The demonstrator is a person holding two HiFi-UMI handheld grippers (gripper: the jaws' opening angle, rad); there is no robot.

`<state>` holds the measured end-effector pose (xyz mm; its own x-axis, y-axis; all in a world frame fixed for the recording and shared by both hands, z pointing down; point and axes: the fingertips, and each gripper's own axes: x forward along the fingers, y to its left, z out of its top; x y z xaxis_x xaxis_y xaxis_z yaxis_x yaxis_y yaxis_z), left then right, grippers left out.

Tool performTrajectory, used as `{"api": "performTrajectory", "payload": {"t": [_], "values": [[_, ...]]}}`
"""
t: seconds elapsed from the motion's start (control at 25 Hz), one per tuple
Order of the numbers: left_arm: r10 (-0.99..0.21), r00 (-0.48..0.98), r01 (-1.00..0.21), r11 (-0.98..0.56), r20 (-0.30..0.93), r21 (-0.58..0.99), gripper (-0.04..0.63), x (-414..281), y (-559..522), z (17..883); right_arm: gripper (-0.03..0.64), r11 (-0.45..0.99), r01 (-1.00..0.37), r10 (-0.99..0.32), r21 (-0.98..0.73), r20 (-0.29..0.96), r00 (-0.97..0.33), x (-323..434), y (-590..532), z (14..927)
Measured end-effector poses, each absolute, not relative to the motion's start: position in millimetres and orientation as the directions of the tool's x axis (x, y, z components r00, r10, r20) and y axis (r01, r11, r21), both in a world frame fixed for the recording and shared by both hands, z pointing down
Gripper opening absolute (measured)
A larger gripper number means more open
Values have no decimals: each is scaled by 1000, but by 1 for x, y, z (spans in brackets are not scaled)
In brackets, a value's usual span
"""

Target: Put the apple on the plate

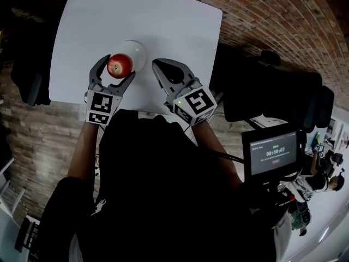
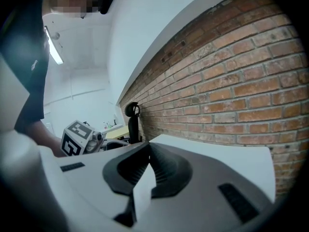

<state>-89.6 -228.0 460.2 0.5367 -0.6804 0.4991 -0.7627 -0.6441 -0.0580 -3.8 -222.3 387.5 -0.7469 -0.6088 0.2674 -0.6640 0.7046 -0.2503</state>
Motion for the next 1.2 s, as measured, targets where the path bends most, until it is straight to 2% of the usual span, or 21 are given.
{"api": "performTrajectory", "payload": {"t": [0.36,0.6,0.8,1.2], "values": [[-637,551,-742,-669,539,-31,402,-101,-249,497,5,688,-678,-596,-259,330,-732,-22,-242,421],[-618,554,-730,-682,558,-31,402,-100,-249,504,3,686,-677,-602,-268,315,-734,-26,-242,421],[-600,559,-714,-699,573,-35,403,-102,-249,517,3,679,-678,-578,-282,364,-730,-32,-236,431],[-563,577,-692,-722,591,-13,402,-97,-253,533,3,651,-698,-590,-297,380,-712,-32,-238,439]]}}
